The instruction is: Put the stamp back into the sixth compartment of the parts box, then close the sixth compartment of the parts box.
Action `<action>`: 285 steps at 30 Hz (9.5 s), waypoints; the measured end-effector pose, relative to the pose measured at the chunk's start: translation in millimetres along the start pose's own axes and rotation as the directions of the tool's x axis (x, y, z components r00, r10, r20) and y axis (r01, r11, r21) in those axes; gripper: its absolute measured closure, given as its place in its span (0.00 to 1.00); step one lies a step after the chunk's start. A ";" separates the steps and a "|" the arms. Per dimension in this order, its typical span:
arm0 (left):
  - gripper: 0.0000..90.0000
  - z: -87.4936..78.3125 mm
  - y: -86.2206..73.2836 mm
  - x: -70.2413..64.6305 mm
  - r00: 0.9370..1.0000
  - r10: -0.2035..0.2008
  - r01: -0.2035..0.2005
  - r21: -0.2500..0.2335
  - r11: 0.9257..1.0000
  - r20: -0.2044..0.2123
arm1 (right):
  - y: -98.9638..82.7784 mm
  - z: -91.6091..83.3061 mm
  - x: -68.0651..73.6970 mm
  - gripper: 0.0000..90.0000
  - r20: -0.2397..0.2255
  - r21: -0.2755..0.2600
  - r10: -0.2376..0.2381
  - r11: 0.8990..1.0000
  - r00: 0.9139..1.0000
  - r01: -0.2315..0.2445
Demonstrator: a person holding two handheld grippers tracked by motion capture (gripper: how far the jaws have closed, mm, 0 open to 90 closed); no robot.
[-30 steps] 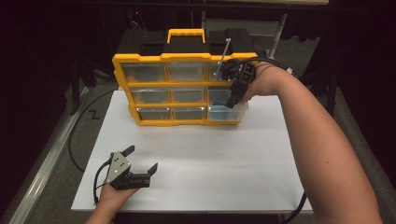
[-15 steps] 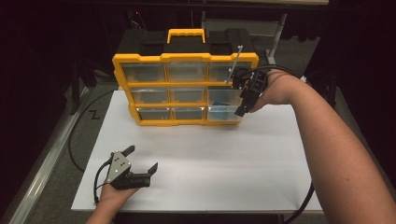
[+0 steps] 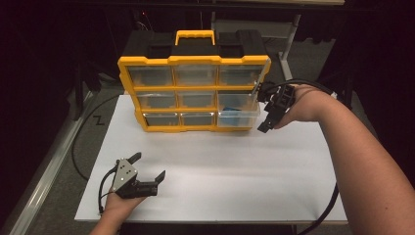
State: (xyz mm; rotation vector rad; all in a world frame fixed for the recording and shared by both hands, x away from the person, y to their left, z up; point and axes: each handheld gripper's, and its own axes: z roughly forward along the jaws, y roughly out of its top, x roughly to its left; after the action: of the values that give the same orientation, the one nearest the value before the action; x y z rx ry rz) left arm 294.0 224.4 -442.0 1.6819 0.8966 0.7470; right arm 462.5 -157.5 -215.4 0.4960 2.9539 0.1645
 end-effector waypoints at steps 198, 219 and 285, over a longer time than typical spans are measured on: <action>0.00 -3.8 -2.9 1.4 0.999 -0.044 0.043 -0.005 0.999 -0.019 | -119.7 191.2 100.5 0.94 -0.023 -0.825 0.528 0.469 0.849 -0.314; 0.00 -2.4 -3.5 0.8 0.999 -0.031 0.031 0.005 1.000 -0.009 | -98.1 179.5 90.8 1.00 -0.010 -0.846 0.541 0.444 0.841 -0.296; 0.00 -4.8 -3.7 1.0 1.000 -0.030 0.030 -0.002 1.000 -0.002 | -28.4 114.9 67.0 1.00 0.065 -0.918 0.534 0.363 0.843 -0.160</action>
State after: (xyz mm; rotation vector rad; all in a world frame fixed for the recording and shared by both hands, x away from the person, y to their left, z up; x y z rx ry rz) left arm 289.9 228.3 -444.2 1.6630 0.9199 0.7297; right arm 408.9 -152.3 -340.3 0.8388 1.8901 1.4332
